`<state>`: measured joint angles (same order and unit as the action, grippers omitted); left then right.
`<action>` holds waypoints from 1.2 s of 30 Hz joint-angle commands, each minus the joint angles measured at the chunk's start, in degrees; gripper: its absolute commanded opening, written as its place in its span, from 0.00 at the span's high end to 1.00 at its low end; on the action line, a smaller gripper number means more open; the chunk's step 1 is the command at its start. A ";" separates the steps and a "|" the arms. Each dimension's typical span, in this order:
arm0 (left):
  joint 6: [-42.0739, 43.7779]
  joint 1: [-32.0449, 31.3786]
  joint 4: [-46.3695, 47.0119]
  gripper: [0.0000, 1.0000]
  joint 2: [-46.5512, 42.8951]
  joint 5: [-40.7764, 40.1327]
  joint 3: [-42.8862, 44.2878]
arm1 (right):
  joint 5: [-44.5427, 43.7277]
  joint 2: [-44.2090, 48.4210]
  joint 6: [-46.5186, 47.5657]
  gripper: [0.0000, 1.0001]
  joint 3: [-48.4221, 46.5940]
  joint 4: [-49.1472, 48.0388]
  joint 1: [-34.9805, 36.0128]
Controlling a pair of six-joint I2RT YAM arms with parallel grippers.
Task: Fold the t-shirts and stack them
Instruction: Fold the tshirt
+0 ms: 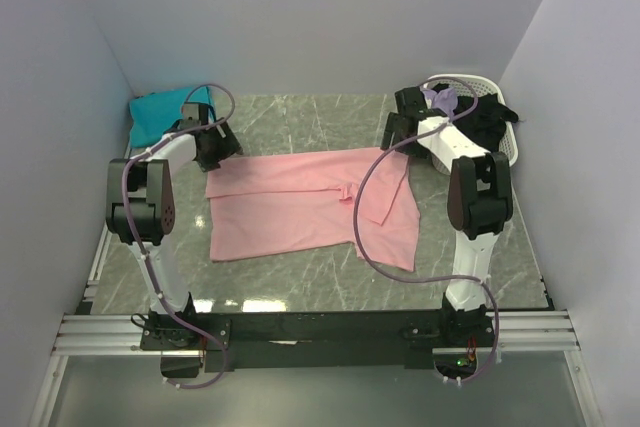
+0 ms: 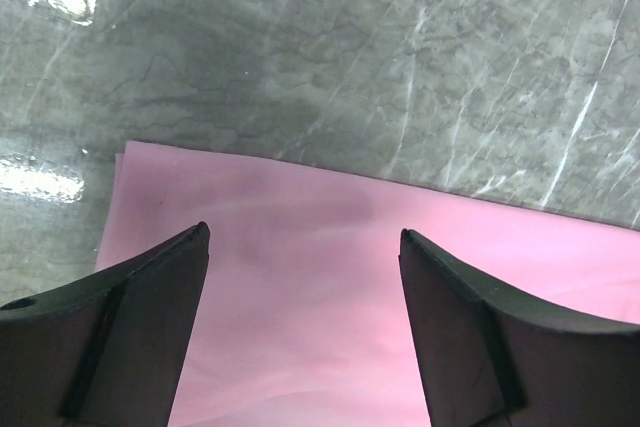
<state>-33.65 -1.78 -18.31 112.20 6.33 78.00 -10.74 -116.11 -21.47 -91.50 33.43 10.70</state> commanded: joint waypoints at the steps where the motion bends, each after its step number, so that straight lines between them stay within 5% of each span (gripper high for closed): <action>1: 0.95 -0.59 0.81 0.18 -3.31 0.88 0.93 | -0.69 -2.80 -0.41 0.19 -4.29 1.02 -1.47; 8: 1.13 -0.68 0.55 0.18 -2.78 0.88 1.37 | 4.06 -3.68 -0.41 0.33 -2.89 -1.35 -3.23; 12: 1.04 -0.68 0.55 0.19 -2.16 0.79 1.19 | 6.96 -3.86 0.47 0.62 -2.72 -2.75 -4.02; 14: 1.13 -0.68 0.64 0.19 -1.90 0.79 1.19 | 7.92 -3.77 0.82 0.88 -2.71 -3.11 -4.02; 17: 1.22 -0.68 0.29 0.19 -1.72 0.53 1.37 | 9.77 -3.85 1.17 1.00 -3.42 -3.11 -4.19; 23: 1.30 -0.68 0.20 0.19 -1.64 0.62 1.63 | 10.22 -3.94 1.52 1.00 -5.52 -3.37 -4.28; 36: 1.83 -0.68 -0.33 0.19 -0.06 -1.67 0.84 | -4.02 -11.05 1.26 1.00 -16.50 1.19 -4.11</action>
<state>-33.39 -2.24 -18.55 112.20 6.02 78.02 -9.80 -123.98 -20.64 -103.63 32.88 6.76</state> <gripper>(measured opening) 0.812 0.007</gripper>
